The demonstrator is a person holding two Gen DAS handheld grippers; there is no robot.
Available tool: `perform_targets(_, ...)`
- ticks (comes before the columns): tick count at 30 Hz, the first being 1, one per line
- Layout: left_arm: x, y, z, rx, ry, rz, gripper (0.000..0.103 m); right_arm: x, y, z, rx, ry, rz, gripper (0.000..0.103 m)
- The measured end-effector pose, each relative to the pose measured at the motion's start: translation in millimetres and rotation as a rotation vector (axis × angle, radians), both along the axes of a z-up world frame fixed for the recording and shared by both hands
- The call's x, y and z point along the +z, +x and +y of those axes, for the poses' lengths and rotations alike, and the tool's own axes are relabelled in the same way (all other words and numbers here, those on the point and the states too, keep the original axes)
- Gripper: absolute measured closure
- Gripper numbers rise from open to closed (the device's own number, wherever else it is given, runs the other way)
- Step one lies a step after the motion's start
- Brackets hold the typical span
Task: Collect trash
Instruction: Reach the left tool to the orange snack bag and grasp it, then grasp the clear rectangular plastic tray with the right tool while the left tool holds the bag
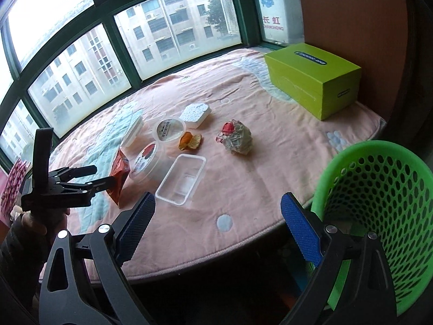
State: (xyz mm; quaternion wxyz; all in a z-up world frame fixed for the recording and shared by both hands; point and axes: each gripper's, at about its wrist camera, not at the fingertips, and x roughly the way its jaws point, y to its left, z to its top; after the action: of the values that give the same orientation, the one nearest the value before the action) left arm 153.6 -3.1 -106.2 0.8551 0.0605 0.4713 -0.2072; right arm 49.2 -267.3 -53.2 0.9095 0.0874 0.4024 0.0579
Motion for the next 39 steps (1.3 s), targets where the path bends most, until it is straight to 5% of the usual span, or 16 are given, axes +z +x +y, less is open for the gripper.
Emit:
perform_targets(13,-21,18,7,-0.057,-0.062,0.041,0.01,-14,18,27,0.024,-0.014,0.05,0.01)
perform_targets(24,-27,18,16,-0.061,-0.113,0.063,0.049,-26,30,41,0.032,-0.016,0.09,0.01)
perform_targets(39,13,2,45,0.001,-0.175,-0.017,0.054,-54,71,60,0.008,0.062,0.178,0.01)
